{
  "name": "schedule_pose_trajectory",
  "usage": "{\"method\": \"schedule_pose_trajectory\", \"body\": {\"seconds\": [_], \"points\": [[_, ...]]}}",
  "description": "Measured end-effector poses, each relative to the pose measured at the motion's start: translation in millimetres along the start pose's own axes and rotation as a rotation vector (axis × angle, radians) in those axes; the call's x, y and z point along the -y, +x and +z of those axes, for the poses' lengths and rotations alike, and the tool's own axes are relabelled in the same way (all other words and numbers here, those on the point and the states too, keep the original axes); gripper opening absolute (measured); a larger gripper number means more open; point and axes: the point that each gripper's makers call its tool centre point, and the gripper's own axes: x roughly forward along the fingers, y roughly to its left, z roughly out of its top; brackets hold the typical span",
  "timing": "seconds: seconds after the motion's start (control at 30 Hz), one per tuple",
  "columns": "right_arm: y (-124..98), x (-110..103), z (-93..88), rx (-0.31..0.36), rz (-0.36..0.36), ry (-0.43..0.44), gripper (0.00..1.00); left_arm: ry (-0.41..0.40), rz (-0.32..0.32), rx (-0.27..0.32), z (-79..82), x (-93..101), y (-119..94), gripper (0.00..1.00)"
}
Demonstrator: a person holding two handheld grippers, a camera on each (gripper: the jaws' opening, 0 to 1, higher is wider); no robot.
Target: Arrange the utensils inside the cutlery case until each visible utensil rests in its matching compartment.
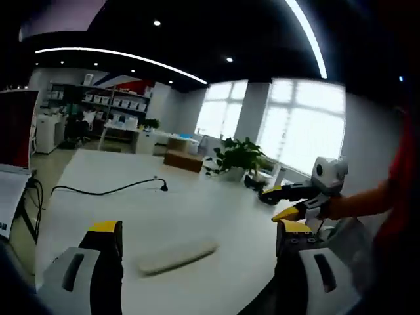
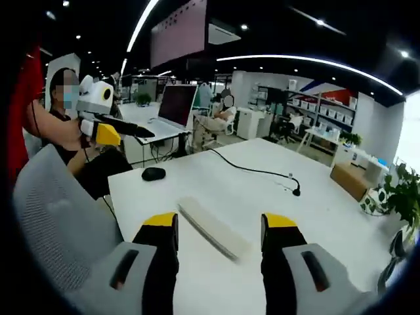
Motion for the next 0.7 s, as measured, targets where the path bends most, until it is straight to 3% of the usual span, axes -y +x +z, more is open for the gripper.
{"method": "schedule_pose_trajectory", "body": {"seconds": [0.07,0.1,0.23,0.33,0.43,0.53,0.63,0.7], "points": [[-20,1,12.6,0.016,-0.031,0.035,0.44,0.1,0.058,-0.028,1.9,-2.9,-16,0.92],[-31,0,21.8,0.042,-0.044,0.077,0.47,0.132,0.065,-0.033,5.0,0.7,-26,0.88],[-62,1,36.4,0.093,-0.091,0.071,0.61,0.037,0.023,0.028,19.8,20.7,-50,1.0],[-82,3,30.4,0.082,-0.136,0.144,0.63,0.018,0.012,0.007,18.7,32.5,-69,1.0],[-93,6,20.7,0.039,-0.175,0.103,0.64,0.034,0.009,-0.023,14.6,37.9,-78,1.0],[-100,6,14.2,0.029,-0.185,0.131,0.66,0.027,0.031,-0.018,11.0,32.4,-81,1.0],[-103,4,10.7,0.006,-0.19,0.129,0.67,0.019,0.05,0.057,16.7,30.6,-84,1.0],[-105,5,11.0,-0.005,-0.207,0.108,0.67,0.014,0.076,0.073,18.9,28.6,-88,1.0]]}}
